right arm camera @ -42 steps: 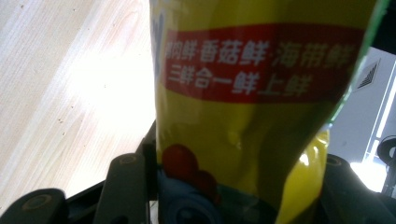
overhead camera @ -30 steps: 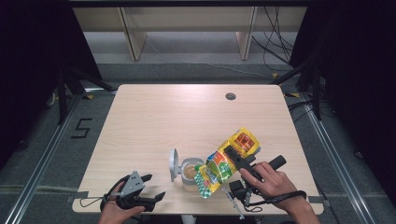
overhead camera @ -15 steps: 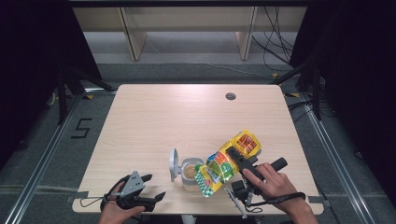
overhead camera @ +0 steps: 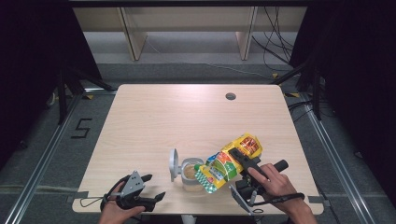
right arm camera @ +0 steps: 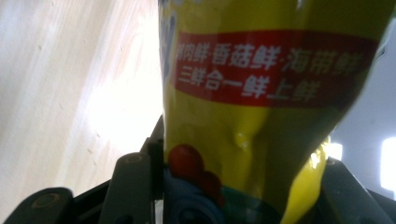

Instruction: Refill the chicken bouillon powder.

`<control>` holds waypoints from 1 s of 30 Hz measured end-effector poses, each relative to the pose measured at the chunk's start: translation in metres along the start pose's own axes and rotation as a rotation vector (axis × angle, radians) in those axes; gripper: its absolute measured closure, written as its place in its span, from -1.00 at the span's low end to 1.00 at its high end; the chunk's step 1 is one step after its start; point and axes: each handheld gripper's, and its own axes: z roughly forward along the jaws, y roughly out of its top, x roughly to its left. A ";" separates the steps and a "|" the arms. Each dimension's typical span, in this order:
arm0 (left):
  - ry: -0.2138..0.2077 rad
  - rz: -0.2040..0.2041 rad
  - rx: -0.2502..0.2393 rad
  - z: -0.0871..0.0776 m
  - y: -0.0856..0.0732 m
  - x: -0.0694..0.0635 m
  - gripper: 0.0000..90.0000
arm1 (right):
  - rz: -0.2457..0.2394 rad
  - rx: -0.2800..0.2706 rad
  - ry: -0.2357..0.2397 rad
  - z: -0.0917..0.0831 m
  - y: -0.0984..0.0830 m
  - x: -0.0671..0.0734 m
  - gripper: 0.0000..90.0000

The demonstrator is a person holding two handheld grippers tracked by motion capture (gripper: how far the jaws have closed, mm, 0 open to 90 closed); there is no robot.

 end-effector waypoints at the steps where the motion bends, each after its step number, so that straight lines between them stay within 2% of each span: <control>1: 0.006 -0.008 -0.017 0.001 0.000 -0.001 -0.55 | 0.018 -0.004 -0.001 0.000 -0.001 0.000 0.23; 2: 0.007 -0.008 -0.017 0.001 0.000 -0.001 -0.55 | 0.034 -0.012 -0.001 0.001 -0.002 0.001 0.23; 3: 0.002 -0.007 -0.009 0.001 0.000 -0.001 -0.55 | 0.016 -0.024 -0.004 0.001 -0.003 -0.001 0.23; 4: -0.004 -0.002 -0.005 0.000 0.000 0.000 -0.55 | 0.035 -0.027 0.001 0.002 -0.005 0.001 0.24; 5: 0.002 0.031 -0.001 -0.001 0.001 0.001 -0.55 | 0.057 -0.025 0.013 0.002 -0.006 0.003 0.24; 6: 0.000 0.025 -0.008 -0.001 0.001 0.001 -0.55 | 0.046 -0.044 0.001 0.003 -0.006 0.003 0.24; 7: 0.001 0.013 -0.009 -0.001 0.001 0.000 -0.55 | 0.080 -0.026 0.019 0.002 -0.007 0.006 0.24; 8: 0.001 -0.006 -0.011 0.000 0.000 -0.001 -0.55 | 0.111 -0.042 0.021 0.003 -0.009 0.008 0.25; 9: 0.002 -0.006 -0.011 0.000 0.000 0.000 -0.55 | 0.097 -0.062 0.014 0.004 -0.010 0.007 0.25; 10: 0.005 0.019 -0.003 -0.001 0.000 0.001 -0.55 | 0.115 -0.052 0.023 0.003 -0.011 0.008 0.25; 11: 0.002 -0.001 -0.002 0.000 0.000 0.000 -0.55 | 0.125 -0.071 0.025 0.004 -0.012 0.008 0.25; 13: 0.001 0.002 -0.010 0.000 0.000 0.000 -0.55 | 0.201 -0.071 0.047 0.004 -0.014 0.014 0.27; 14: 0.004 0.023 0.000 -0.001 0.001 0.001 -0.55 | 0.241 -0.077 0.053 0.004 -0.015 0.017 0.27; 16: 0.002 -0.001 -0.009 -0.001 0.000 -0.001 -0.55 | 0.307 -0.096 0.067 0.005 -0.017 0.021 0.28; 17: -0.003 0.000 -0.004 -0.002 0.000 0.000 -0.55 | 0.268 -0.108 0.067 0.006 -0.019 0.018 0.29; 18: 0.008 0.002 -0.015 -0.001 0.000 0.000 -0.55 | 0.290 -0.115 0.080 0.006 -0.021 0.020 0.29; 19: 0.007 -0.001 -0.015 -0.001 0.000 0.000 -0.55 | 0.279 -0.127 0.080 0.007 -0.024 0.019 0.30; 20: 0.007 0.000 -0.012 -0.002 0.000 0.000 -0.55 | 0.329 -0.126 0.085 0.006 -0.024 0.022 0.30; 22: 0.004 -0.001 -0.012 -0.002 0.000 0.000 -0.55 | 0.282 -0.152 0.081 0.008 -0.029 0.018 0.31; 23: 0.006 0.002 -0.010 -0.002 0.001 0.000 -0.55 | 0.363 -0.159 0.098 0.009 -0.029 0.023 0.32; 24: 0.005 -0.001 -0.010 -0.002 0.000 0.000 -0.55 | 0.388 -0.157 0.100 0.009 -0.030 0.024 0.32; 25: 0.004 -0.002 -0.016 -0.001 0.000 0.000 -0.55 | 0.381 -0.165 0.096 0.010 -0.030 0.024 0.32; 26: 0.002 0.000 -0.011 -0.001 0.000 0.000 -0.55 | 0.428 -0.160 0.110 0.010 -0.031 0.025 0.33; 27: -0.002 0.001 -0.009 -0.002 0.001 0.000 -0.55 | 0.401 -0.171 0.105 0.012 -0.033 0.024 0.33; 28: -0.002 0.001 -0.010 -0.002 0.001 0.000 -0.55 | 0.445 -0.163 0.111 0.011 -0.034 0.026 0.34; 29: -0.002 0.000 -0.010 -0.002 0.001 0.000 -0.55 | 0.406 -0.182 0.107 0.013 -0.036 0.022 0.35; 30: -0.002 0.000 -0.010 -0.002 0.001 0.000 -0.55 | 0.480 -0.183 0.113 0.012 -0.037 0.026 0.35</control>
